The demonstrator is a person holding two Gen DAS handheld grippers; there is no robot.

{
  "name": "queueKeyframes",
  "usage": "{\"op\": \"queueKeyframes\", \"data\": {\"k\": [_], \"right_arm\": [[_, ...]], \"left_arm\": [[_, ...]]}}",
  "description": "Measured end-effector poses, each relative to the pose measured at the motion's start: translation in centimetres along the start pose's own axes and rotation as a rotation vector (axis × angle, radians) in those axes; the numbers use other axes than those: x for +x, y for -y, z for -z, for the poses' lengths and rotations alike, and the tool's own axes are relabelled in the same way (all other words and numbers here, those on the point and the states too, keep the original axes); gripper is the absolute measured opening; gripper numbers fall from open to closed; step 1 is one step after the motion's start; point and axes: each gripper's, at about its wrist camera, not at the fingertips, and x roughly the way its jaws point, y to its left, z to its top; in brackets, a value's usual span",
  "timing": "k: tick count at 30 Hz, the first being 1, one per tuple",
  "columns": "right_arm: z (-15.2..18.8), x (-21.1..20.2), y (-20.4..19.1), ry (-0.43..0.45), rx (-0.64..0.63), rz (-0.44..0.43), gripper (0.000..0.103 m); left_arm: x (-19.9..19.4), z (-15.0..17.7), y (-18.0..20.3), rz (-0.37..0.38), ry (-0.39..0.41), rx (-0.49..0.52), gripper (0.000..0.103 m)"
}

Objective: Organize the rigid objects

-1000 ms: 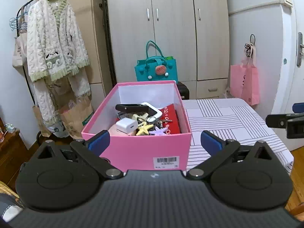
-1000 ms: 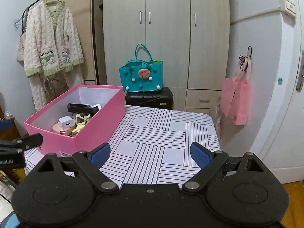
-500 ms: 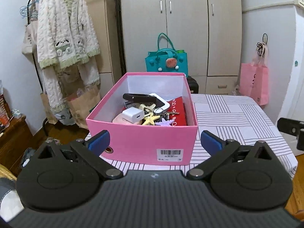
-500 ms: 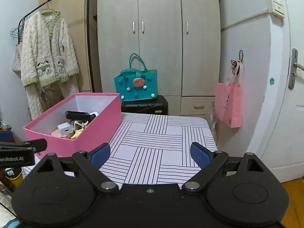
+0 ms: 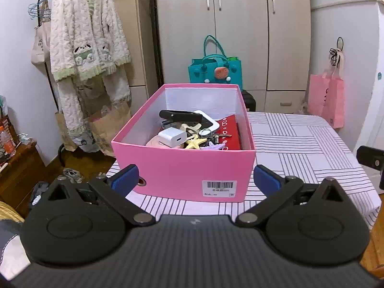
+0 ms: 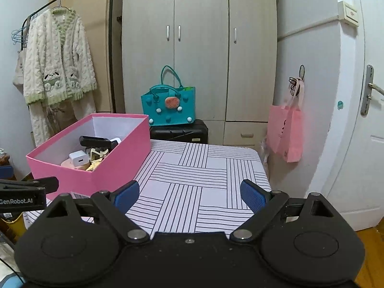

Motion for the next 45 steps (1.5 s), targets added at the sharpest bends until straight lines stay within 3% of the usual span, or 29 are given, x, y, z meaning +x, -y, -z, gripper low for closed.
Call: {"op": "queueKeyframes", "data": {"k": [16,45], "right_arm": [[0.1,0.0,-0.3,0.011,0.006,0.009,0.094],[0.6,-0.3,-1.0,0.03,0.011,0.013,0.095]], "left_arm": [[0.2,0.2,0.1,0.009,-0.052,-0.044,0.103],[-1.2,0.8,-0.5,-0.049,0.023,-0.035,0.103]]}}
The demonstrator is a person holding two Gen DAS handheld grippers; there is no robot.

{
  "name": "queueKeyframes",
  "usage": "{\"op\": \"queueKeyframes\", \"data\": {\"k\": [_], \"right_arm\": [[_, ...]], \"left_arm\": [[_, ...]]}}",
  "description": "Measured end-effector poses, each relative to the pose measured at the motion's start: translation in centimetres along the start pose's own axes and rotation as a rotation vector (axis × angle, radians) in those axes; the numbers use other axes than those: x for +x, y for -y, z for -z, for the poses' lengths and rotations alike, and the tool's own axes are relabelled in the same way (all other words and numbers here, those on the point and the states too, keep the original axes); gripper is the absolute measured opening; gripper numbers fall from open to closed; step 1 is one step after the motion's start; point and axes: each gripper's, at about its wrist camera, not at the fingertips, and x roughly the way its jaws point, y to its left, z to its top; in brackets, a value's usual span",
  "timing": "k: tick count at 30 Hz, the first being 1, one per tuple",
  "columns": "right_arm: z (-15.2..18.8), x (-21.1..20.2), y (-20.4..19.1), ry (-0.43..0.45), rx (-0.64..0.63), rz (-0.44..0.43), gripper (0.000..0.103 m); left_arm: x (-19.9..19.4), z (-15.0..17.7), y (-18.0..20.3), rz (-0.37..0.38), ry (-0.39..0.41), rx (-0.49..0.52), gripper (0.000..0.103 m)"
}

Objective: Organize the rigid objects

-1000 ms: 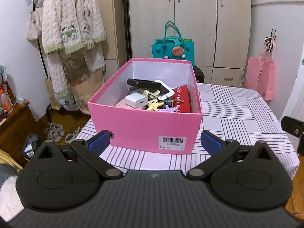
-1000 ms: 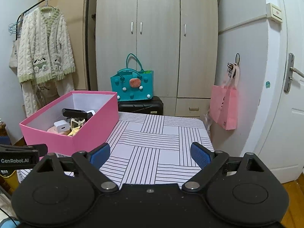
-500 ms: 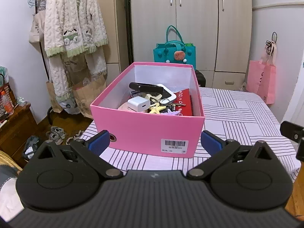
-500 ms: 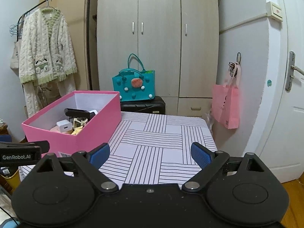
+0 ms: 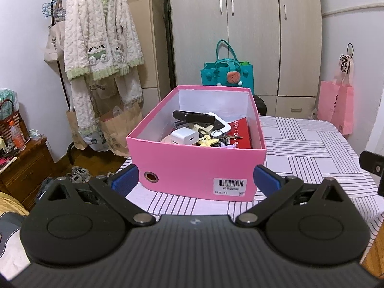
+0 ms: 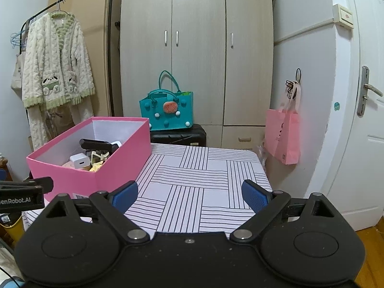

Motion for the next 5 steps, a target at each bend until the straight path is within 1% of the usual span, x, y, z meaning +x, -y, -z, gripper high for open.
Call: {"op": "queueKeyframes", "data": {"k": [5], "right_arm": [[-0.12,-0.02,-0.16,0.002,-0.004,-0.001,0.095]], "left_arm": [[0.13,-0.01,-0.03,-0.005,-0.005,0.002,0.103]]}}
